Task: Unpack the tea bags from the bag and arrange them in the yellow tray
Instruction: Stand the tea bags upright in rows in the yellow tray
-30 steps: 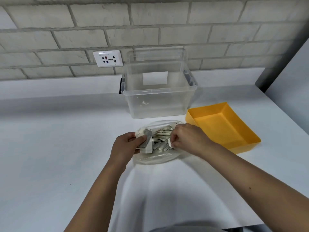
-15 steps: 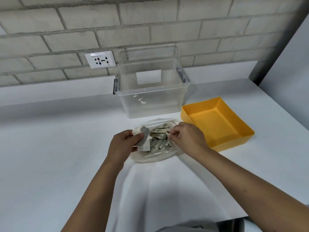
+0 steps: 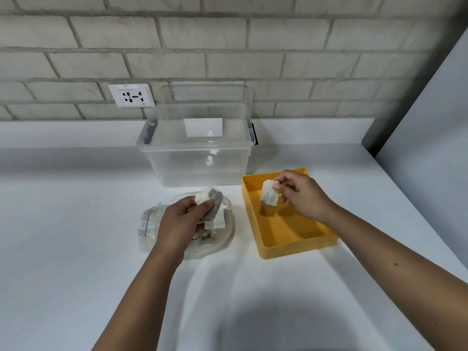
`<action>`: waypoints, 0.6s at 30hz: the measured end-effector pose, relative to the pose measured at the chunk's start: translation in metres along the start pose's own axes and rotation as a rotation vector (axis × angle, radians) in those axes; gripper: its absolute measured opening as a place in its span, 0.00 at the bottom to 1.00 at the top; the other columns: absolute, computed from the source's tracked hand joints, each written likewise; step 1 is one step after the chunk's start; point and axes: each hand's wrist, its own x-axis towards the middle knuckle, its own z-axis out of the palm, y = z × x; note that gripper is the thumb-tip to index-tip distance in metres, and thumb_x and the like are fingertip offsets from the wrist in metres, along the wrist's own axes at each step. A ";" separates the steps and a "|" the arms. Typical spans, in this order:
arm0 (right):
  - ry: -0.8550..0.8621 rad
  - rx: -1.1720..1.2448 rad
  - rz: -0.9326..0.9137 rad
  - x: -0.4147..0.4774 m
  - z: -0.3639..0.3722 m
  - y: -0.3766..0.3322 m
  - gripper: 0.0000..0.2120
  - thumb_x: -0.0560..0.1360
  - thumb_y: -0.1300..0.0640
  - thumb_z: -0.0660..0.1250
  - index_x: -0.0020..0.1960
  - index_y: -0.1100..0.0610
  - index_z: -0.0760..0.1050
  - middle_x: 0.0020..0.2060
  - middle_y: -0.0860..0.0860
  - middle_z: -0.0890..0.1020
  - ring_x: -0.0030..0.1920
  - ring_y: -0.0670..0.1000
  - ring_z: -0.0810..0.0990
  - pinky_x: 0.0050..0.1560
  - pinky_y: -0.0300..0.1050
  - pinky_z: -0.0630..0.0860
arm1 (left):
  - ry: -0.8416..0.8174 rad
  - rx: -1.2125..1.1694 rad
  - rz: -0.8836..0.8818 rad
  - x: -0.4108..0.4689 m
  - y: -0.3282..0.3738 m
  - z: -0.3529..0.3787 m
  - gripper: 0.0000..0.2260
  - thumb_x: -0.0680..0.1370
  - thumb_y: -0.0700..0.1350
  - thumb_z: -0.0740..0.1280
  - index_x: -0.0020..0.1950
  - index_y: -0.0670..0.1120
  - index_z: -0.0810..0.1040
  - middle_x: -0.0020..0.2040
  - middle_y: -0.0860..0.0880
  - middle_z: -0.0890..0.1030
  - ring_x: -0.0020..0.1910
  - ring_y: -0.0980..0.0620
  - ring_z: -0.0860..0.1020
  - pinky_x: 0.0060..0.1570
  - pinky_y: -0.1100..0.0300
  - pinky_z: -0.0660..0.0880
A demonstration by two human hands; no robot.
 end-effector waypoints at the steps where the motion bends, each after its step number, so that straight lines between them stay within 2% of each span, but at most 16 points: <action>1: -0.022 -0.012 0.006 0.007 -0.001 0.007 0.03 0.79 0.55 0.64 0.49 0.53 0.76 0.40 0.48 0.82 0.36 0.48 0.80 0.38 0.39 0.74 | 0.006 0.003 -0.001 0.002 0.000 0.006 0.07 0.76 0.45 0.72 0.49 0.41 0.83 0.42 0.41 0.79 0.40 0.46 0.78 0.44 0.53 0.77; 6: -0.141 -0.045 -0.008 0.036 0.011 0.028 0.03 0.79 0.56 0.66 0.48 0.55 0.77 0.40 0.52 0.82 0.34 0.48 0.80 0.39 0.44 0.76 | 0.027 0.039 0.018 0.011 0.005 0.022 0.07 0.76 0.45 0.72 0.48 0.41 0.84 0.42 0.42 0.78 0.42 0.47 0.77 0.45 0.54 0.76; 10: -0.138 -0.119 -0.017 0.059 0.028 0.036 0.03 0.78 0.55 0.67 0.47 0.53 0.78 0.40 0.50 0.83 0.35 0.46 0.79 0.45 0.50 0.78 | 0.010 0.042 0.018 0.022 0.009 0.021 0.08 0.76 0.45 0.73 0.46 0.40 0.82 0.40 0.41 0.76 0.40 0.45 0.75 0.42 0.50 0.73; 13: -0.095 -0.148 0.006 0.071 0.037 0.039 0.05 0.77 0.53 0.69 0.47 0.53 0.81 0.41 0.48 0.83 0.41 0.46 0.79 0.47 0.50 0.78 | -0.010 0.067 0.018 0.028 0.013 0.016 0.11 0.73 0.50 0.74 0.45 0.42 0.82 0.41 0.40 0.77 0.38 0.44 0.73 0.41 0.49 0.70; 16: -0.017 -0.208 -0.004 0.074 0.043 0.038 0.05 0.75 0.51 0.70 0.46 0.50 0.83 0.40 0.46 0.84 0.43 0.46 0.80 0.45 0.48 0.77 | -0.005 0.060 0.023 0.032 0.016 0.013 0.04 0.76 0.45 0.73 0.45 0.45 0.84 0.42 0.35 0.82 0.37 0.44 0.79 0.41 0.53 0.75; 18: 0.045 -0.260 -0.015 0.074 0.047 0.036 0.05 0.74 0.49 0.71 0.46 0.49 0.83 0.39 0.46 0.84 0.42 0.45 0.80 0.43 0.46 0.77 | -0.009 0.040 0.013 0.033 0.017 0.013 0.04 0.77 0.43 0.71 0.47 0.44 0.85 0.46 0.35 0.84 0.38 0.44 0.82 0.39 0.56 0.77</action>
